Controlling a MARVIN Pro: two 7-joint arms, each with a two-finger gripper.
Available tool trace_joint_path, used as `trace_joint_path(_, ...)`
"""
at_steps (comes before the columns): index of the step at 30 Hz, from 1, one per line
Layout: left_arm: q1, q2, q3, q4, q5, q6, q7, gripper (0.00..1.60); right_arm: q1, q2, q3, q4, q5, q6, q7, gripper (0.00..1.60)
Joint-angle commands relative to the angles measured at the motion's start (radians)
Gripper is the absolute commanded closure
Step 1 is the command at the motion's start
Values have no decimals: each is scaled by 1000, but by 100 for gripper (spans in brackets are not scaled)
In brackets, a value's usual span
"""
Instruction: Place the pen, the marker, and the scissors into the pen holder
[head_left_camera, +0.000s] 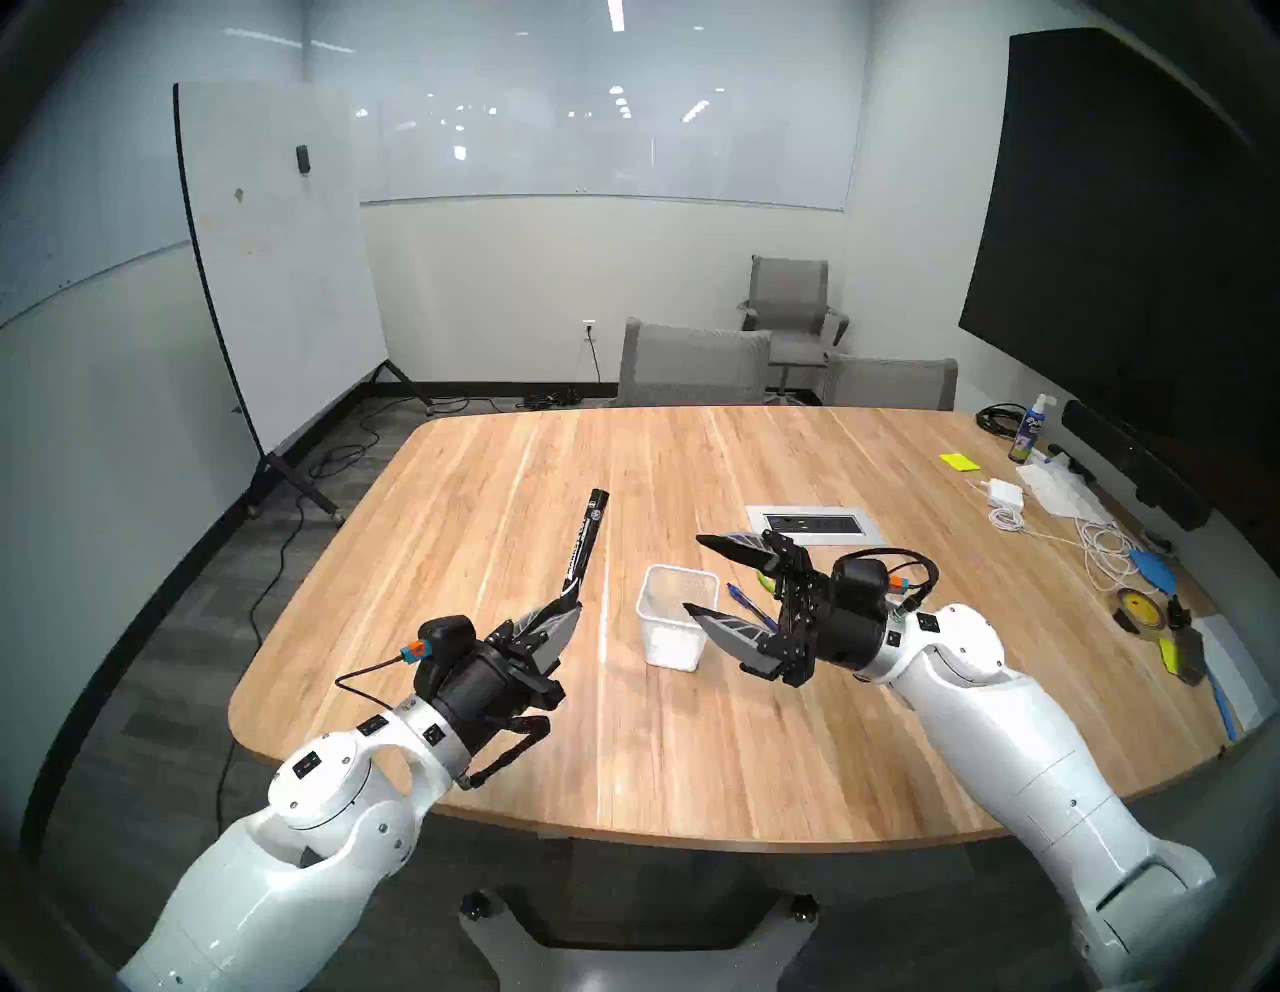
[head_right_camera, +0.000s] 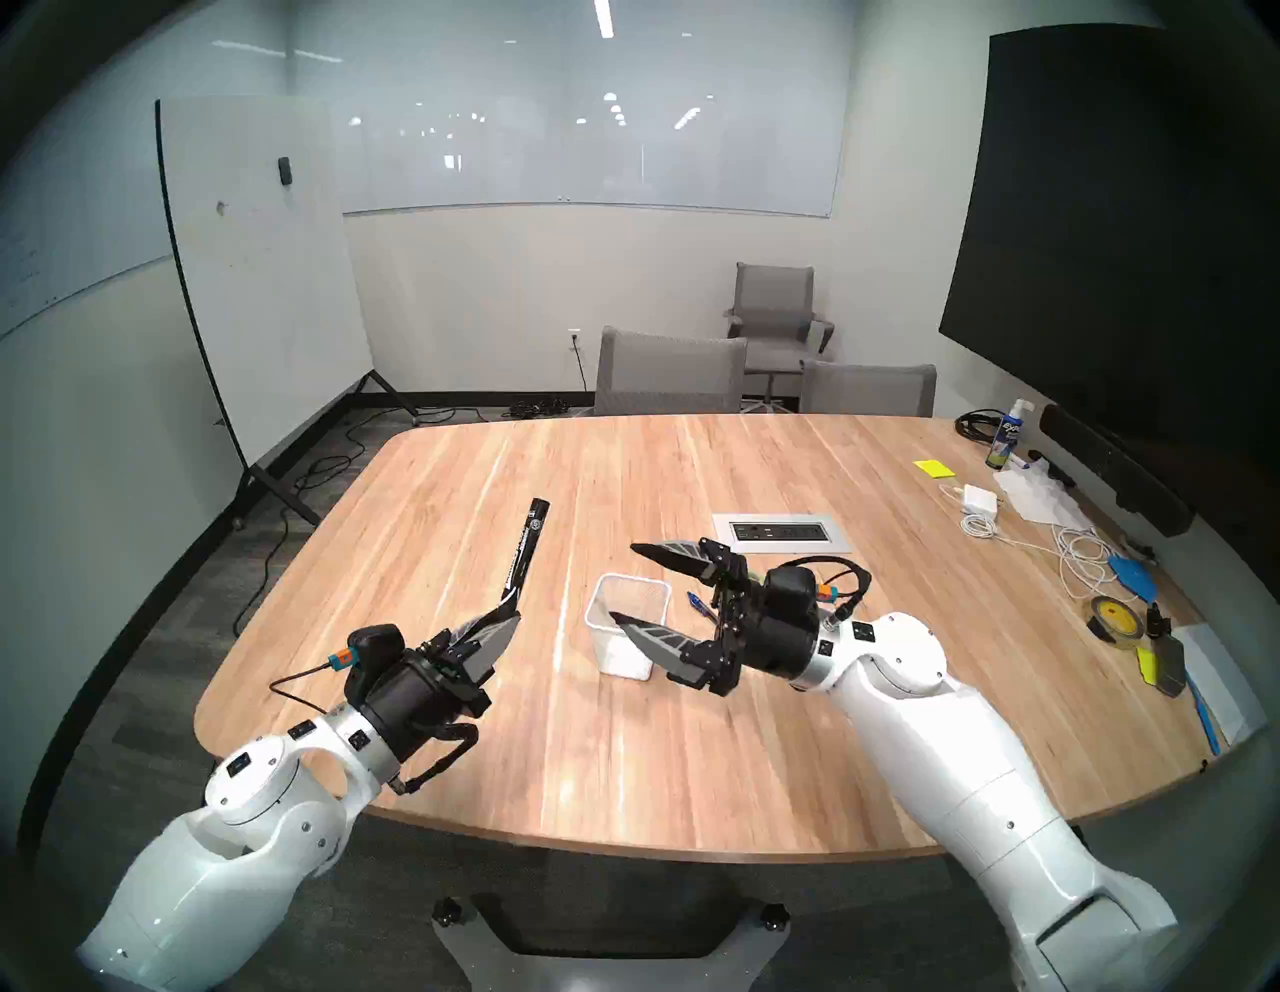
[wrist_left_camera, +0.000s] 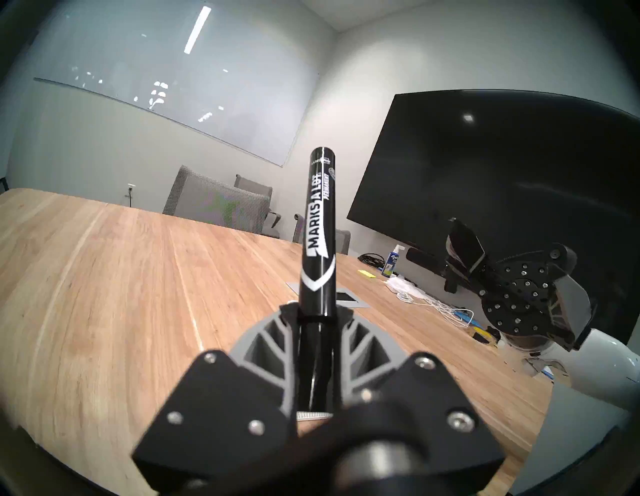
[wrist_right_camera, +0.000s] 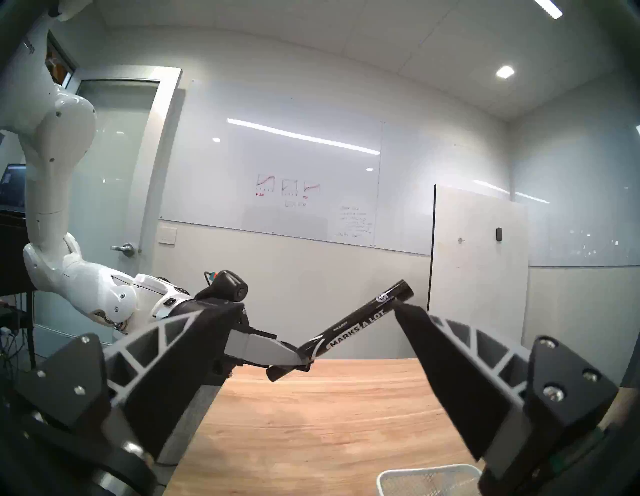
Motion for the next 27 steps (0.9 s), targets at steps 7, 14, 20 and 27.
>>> trace_joint_path(7,-1,0,-4,-23,-2,-1,0,160,51,-34,-28,14,-31,27,-29,0)
trace_joint_path(14,-1,0,-4,-23,-2,-1,0,160,63,-44,-36,22,-46,28,-30,0)
trace_joint_path(20,-1,0,-4,-23,-1,-1,0,160,51,-33,-27,6,-44,32,-28,0)
trace_joint_path(27,-1,0,-4,-23,-1,-1,0,160,63,-35,-34,5,-53,48,-24,0)
